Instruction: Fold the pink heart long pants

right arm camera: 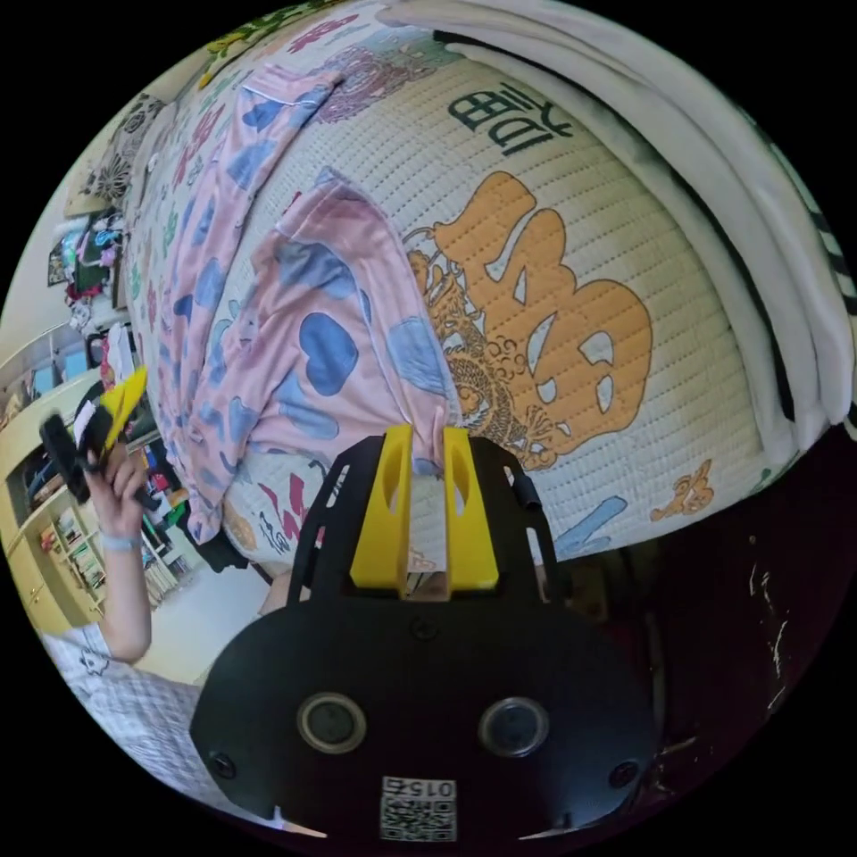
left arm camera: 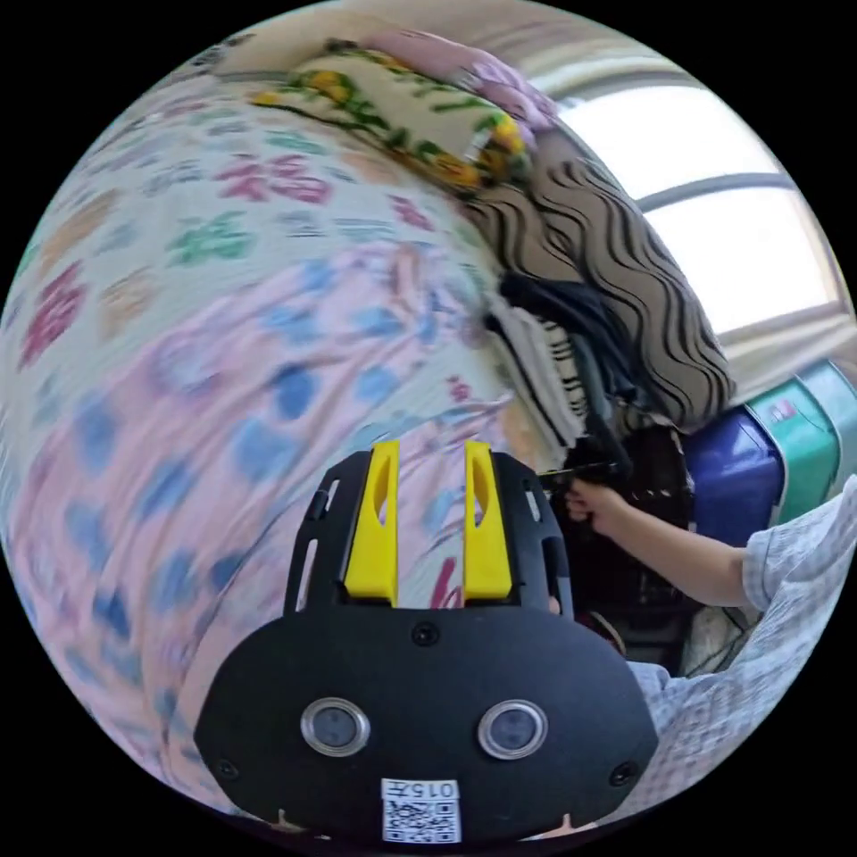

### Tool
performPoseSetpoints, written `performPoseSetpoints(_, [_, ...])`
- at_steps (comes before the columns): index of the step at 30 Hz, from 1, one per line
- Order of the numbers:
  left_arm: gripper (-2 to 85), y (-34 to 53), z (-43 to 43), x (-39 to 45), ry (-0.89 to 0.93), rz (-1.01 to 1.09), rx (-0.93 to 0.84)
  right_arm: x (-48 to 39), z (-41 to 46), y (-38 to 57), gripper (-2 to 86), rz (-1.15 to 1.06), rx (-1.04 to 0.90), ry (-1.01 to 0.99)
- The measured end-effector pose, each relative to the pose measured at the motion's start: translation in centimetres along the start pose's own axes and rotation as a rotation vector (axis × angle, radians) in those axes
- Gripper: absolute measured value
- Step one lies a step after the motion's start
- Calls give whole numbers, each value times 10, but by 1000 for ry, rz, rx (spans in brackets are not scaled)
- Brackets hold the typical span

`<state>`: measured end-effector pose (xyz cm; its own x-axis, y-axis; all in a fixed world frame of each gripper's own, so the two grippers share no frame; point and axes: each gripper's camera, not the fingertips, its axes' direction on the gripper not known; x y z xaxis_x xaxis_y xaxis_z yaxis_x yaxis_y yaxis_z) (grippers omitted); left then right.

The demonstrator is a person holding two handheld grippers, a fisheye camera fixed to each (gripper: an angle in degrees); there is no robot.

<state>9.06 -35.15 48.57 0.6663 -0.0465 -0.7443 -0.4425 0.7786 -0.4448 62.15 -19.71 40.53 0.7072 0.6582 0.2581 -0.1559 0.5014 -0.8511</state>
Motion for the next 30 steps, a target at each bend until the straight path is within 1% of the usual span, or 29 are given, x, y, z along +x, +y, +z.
performPoseSetpoints(1, [115, -29, 36, 18, -32, 62, -57, 6, 2, 2, 36, -6, 12, -53])
performPoseSetpoints(2, [117, -41, 54, 25, -45, 89, -84, 12, 4, 3, 30, -12, 18, -93])
performPoseSetpoints(4, [115, -74, 122, 45, -103, 152, -244, 17, 5, 5, 23, -24, 24, -139])
performPoseSetpoints(6, [100, -84, 158, 50, -122, 167, -348, 21, 2, 5, 17, -54, 27, -168])
performPoseSetpoints(8, [61, -89, 170, 53, -161, 162, -364, 26, -6, 4, 11, -100, 22, -189])
performPoseSetpoints(9, [22, -92, 169, 55, -114, 163, -334, 27, -9, 3, 10, -112, 22, -187])
performPoseSetpoints(10, [15, -94, 163, 57, -76, 140, -282, 31, -15, 1, 8, -132, 23, -174])
performPoseSetpoints(13, [7, -99, 152, 69, -70, 115, -171, 45, -38, -5, 7, -159, 64, -168])
performPoseSetpoints(15, [7, -102, 154, 82, -31, 149, -137, 54, -49, -11, 8, -156, 63, -142])
performPoseSetpoints(17, [9, -104, 163, 94, 4, 223, -154, 60, -53, -18, 10, -172, 42, -44])
performPoseSetpoints(19, [22, -102, 179, 98, -43, 253, -199, 61, -45, -24, 16, -176, 16, -18])
performPoseSetpoints(20, [27, -99, 182, 96, -54, 246, -208, 61, -35, -30, 24, -164, -17, -27])
performPoseSetpoints(21, [49, -93, 184, 89, -68, 210, -220, 60, -29, -32, 28, -158, -35, -25])
performPoseSetpoints(23, [77, -77, 172, 79, -42, 135, -182, 53, -7, -39, 42, -117, -82, 49])
performPoseSetpoints(25, [95, -39, 125, 64, 32, 52, -38, 44, 0, -39, 47, -91, -76, 113])
performPoseSetpoints(26, [98, -27, 109, 59, 41, 27, 2, 35, 3, -38, 54, -92, -60, 134])
performPoseSetpoints(27, [102, 4, 75, 48, 49, -27, 91, 29, 4, -37, 58, -95, -53, 142])
performPoseSetpoints(28, [104, 42, 38, 34, 40, -99, 176, 15, 6, -36, 66, -116, -44, 167])
performPoseSetpoints(29, [105, 62, 20, 26, 28, -145, 215, -5, 9, -35, 73, -156, -29, 207])
performPoseSetpoints(30, [105, 109, -16, 7, -9, -259, 286, -17, 11, -34, 76, -184, -20, 221])
